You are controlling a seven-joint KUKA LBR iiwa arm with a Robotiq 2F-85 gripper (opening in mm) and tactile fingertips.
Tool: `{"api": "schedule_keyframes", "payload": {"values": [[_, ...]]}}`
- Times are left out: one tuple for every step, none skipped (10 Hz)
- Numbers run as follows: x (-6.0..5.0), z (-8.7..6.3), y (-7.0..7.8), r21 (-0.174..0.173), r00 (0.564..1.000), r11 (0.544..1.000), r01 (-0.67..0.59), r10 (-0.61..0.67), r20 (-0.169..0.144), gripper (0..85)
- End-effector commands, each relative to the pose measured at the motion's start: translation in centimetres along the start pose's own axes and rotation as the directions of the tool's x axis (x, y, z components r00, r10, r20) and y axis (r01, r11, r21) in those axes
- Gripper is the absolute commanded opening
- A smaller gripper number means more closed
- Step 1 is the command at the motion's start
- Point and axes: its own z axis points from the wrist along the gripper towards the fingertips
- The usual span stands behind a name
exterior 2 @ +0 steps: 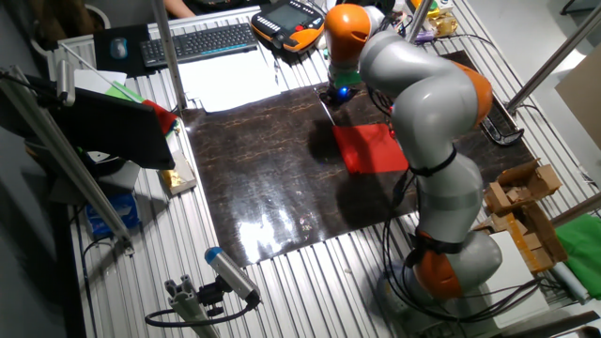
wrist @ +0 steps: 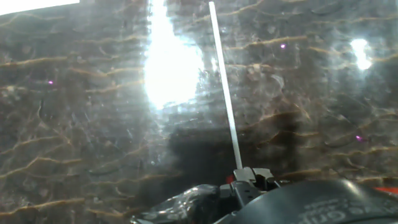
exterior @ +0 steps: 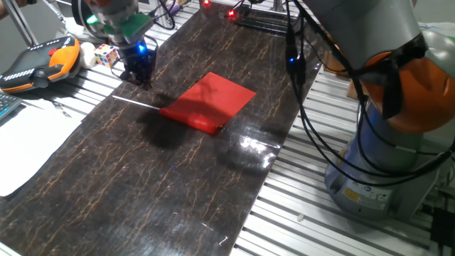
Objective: Wave the flag
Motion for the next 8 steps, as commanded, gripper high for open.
{"api": "schedule_keyframes", "payload": {"values": [[0.05, -0.13, 0.01, -0.011, 1.0, 1.0, 0.002, -0.002, -0.015, 0.7], [0.05, -0.13, 0.01, -0.013, 1.0, 1.0, 0.007, -0.007, -0.03, 0.7], [0.05, -0.13, 0.01, -0.012, 0.999, 1.0, 0.016, -0.017, -0.047, 0.7], [0.05, -0.13, 0.01, -0.031, 0.997, 0.999, 0.032, -0.034, -0.063, 0.7], [0.05, -0.13, 0.01, -0.049, 0.996, 0.998, 0.04, -0.044, -0.077, 0.7], [0.05, -0.13, 0.01, -0.057, 0.995, 0.997, 0.043, -0.048, -0.083, 0.7], [0.05, -0.13, 0.01, -0.044, 0.996, 0.998, 0.035, -0.039, -0.08, 0.7], [0.05, -0.13, 0.01, -0.035, 0.996, 0.999, 0.041, -0.044, -0.074, 0.7]]}}
